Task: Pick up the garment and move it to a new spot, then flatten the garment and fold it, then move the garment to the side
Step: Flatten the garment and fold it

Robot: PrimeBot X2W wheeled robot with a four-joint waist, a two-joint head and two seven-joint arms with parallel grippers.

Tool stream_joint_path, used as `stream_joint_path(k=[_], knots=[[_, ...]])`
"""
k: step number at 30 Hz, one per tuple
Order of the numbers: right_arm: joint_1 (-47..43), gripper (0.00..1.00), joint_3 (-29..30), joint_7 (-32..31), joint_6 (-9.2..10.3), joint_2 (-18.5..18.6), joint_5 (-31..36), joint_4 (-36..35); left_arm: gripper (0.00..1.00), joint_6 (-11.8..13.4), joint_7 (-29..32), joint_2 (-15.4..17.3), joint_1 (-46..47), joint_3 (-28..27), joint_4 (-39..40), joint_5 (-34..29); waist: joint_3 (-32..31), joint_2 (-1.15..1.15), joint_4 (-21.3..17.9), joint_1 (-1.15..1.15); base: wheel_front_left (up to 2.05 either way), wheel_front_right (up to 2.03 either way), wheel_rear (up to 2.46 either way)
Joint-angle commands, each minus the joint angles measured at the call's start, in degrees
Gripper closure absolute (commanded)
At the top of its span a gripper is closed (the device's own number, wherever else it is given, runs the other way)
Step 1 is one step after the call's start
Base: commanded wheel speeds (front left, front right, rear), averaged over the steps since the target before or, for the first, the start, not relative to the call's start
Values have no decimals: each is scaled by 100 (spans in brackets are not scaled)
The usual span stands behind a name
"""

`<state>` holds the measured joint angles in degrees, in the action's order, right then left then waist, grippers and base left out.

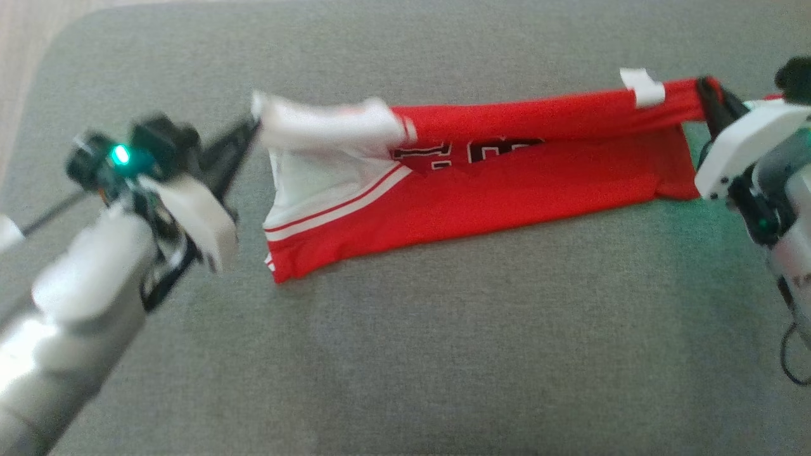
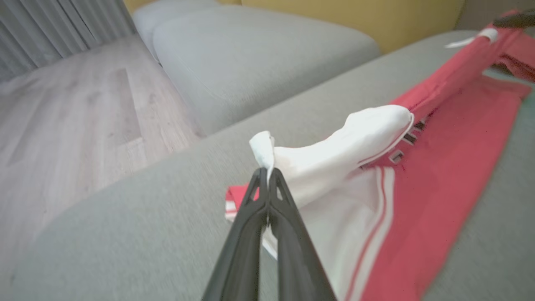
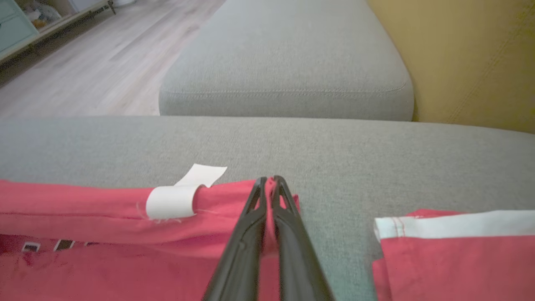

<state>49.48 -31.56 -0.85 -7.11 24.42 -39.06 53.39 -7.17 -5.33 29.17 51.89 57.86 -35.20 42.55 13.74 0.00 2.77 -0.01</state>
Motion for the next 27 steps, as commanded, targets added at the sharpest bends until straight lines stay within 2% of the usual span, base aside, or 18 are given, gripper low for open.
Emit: stream_joint_path(k=[1, 6, 10, 17, 24, 25, 26, 27], knots=[[-43, 100, -102, -49, -37, 126, -103, -188, 100, -24, 85, 324, 86, -127, 225, 52, -76, 0, 82, 1, 0, 0, 0], [-285, 100, -642, -424, -37, 512, -307, -349, 100, -28, 591, 699, -425, 199, 980, 219, -134, 0, 154, 1, 0, 0, 0], [-367, 100, -1092, -695, -37, 757, -397, -468, 100, 36, 855, 871, -672, 324, 1380, 284, -144, 0, 172, 1, 0, 0, 0], [-324, 100, -1688, -1027, -37, 974, -549, -571, 100, 191, 1056, 954, -833, 453, 1711, 262, -77, 0, 136, 1, 0, 0, 0], [-210, 100, -2062, -1203, -37, 1054, -790, -546, 100, 219, 1187, 955, -904, 542, 1778, 299, -25, 0, 69, 1, 0, 0, 0], [-200, 80, -2070, -1183, -37, 1056, -837, -533, 100, 230, 1211, 957, -920, 561, 1757, 296, -33, 0, 57, 1, 0, 0, 0], [-189, 0, -2054, -1132, -37, 1052, -892, -511, 100, 254, 1221, 961, -927, 582, 1733, 268, -45, 0, 44, 1, 0, 0, 0], [-180, 0, -2024, -1104, -37, 1033, -970, -480, 53, 287, 1184, 963, -928, 595, 1717, 216, -61, 0, 31, 1, 0, 0, 0]])
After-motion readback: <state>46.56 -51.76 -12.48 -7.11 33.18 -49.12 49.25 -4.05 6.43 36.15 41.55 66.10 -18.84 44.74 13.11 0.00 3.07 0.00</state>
